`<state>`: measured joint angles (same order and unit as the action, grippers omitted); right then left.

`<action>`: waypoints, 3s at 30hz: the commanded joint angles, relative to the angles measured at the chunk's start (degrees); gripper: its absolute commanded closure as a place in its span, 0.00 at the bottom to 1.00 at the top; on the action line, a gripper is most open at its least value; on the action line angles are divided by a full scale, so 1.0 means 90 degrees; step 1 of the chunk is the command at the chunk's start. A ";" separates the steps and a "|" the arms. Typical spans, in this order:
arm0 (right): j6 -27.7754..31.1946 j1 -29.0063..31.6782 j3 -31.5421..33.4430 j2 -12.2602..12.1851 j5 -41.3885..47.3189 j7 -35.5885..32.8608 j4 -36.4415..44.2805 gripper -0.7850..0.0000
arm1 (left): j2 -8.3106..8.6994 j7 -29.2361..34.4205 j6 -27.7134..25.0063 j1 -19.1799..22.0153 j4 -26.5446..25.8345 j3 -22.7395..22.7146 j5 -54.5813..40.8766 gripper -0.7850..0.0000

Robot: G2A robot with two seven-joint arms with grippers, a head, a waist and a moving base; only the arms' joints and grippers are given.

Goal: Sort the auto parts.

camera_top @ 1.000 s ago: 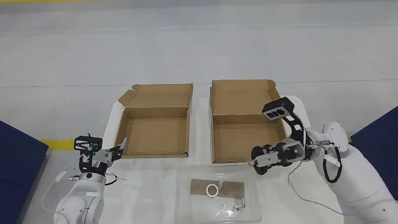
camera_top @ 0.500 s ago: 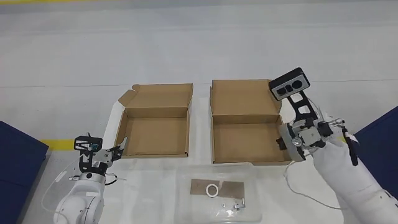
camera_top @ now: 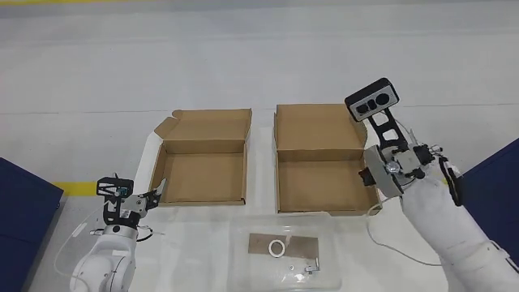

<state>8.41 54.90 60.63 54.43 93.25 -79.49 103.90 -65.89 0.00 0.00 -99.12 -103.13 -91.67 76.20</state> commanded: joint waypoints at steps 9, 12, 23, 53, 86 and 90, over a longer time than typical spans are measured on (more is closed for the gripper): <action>-0.0179 0.0332 0.0023 0.0252 0.1175 0.0078 0.0199 1.00 | 0.0000 0.0000 0.0000 0.0000 0.0000 0.0000 0.0000 0.00; -0.0220 0.0331 0.0035 0.0313 0.1058 0.0068 0.0155 1.00 | 0.0000 0.0000 0.0000 0.0000 0.0000 0.0000 0.0000 0.00; -0.0602 0.0360 0.0202 0.0401 -0.0296 0.0175 0.0058 1.00 | 0.0000 0.0000 0.0000 0.0000 0.0000 0.0000 0.0000 0.00; -0.0747 0.0685 0.0675 0.0805 -0.0541 0.0568 0.0017 1.00 | 0.0000 0.0000 0.0000 0.0000 0.0000 0.0000 0.0000 0.00; -0.0965 0.0939 0.1038 0.1023 -0.0363 0.0896 0.0309 1.00 | 0.0000 0.0000 0.0000 0.0000 0.0000 0.0000 0.0000 0.00; -0.1020 0.0973 0.1089 0.1060 -0.0299 0.0901 0.0314 1.00 | 0.0000 0.0000 0.0000 0.0000 0.0000 0.0000 0.0000 0.00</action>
<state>-0.63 63.59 70.35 63.87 90.37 -71.37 106.70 -65.89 0.00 0.00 -99.12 -103.13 -91.67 76.20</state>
